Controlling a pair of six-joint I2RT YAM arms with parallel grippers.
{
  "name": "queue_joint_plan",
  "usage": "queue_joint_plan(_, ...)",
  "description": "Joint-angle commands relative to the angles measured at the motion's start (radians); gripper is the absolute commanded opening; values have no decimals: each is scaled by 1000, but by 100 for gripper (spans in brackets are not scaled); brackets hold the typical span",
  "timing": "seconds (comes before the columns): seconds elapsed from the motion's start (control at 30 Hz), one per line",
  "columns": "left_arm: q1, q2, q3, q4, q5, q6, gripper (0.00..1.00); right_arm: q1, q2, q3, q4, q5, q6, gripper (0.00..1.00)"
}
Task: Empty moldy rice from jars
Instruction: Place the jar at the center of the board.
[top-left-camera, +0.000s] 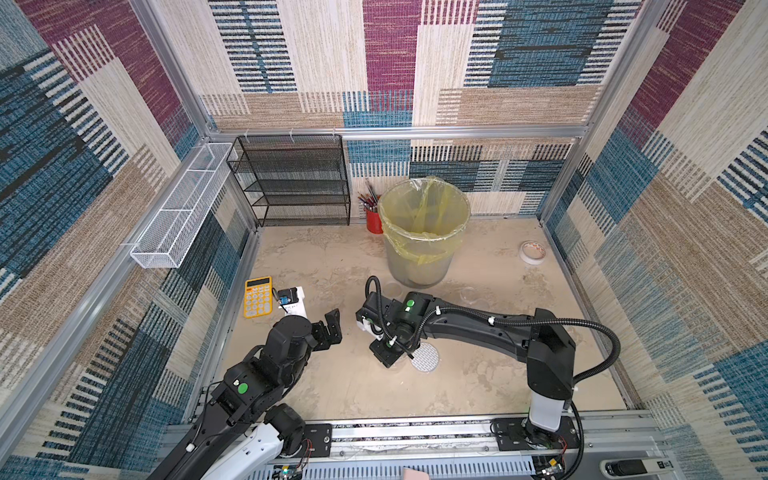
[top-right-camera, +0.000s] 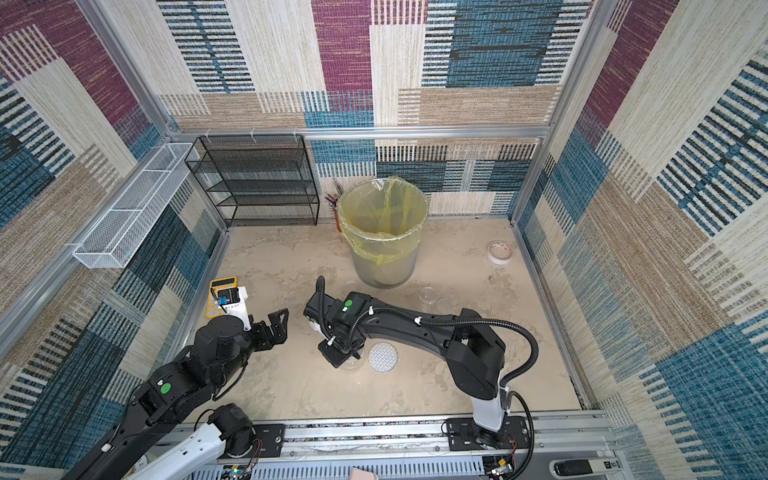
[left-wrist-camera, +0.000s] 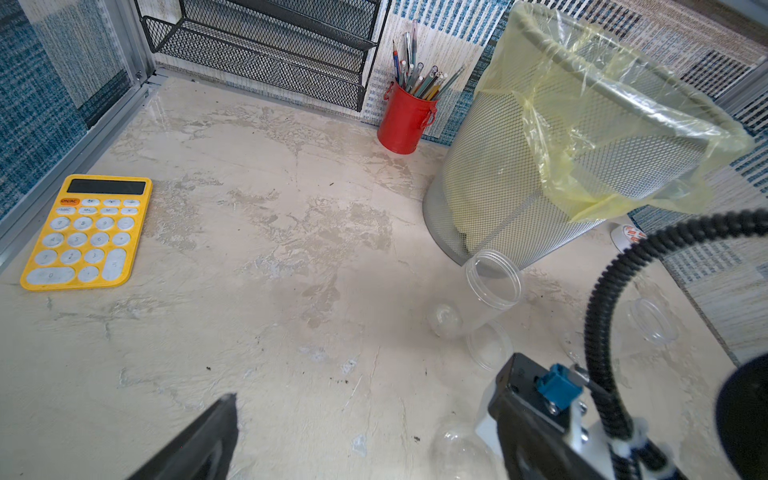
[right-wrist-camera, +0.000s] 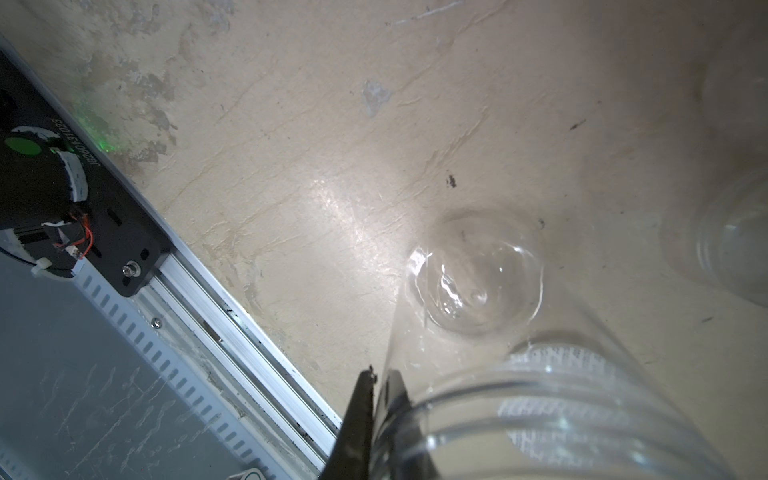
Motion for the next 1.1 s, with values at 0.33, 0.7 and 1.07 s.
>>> queue_joint_plan(0.33,1,-1,-8,28,-14,11,99,2,12,11,-13,19,2,22)
queue_joint_plan(0.7,0,2,4,34,-14,25,99,1,-16,24,-10,22,5,61)
queue_joint_plan(1.07,0,17,37,27,-47,68,99,1,-54,117,-33,94,8,99)
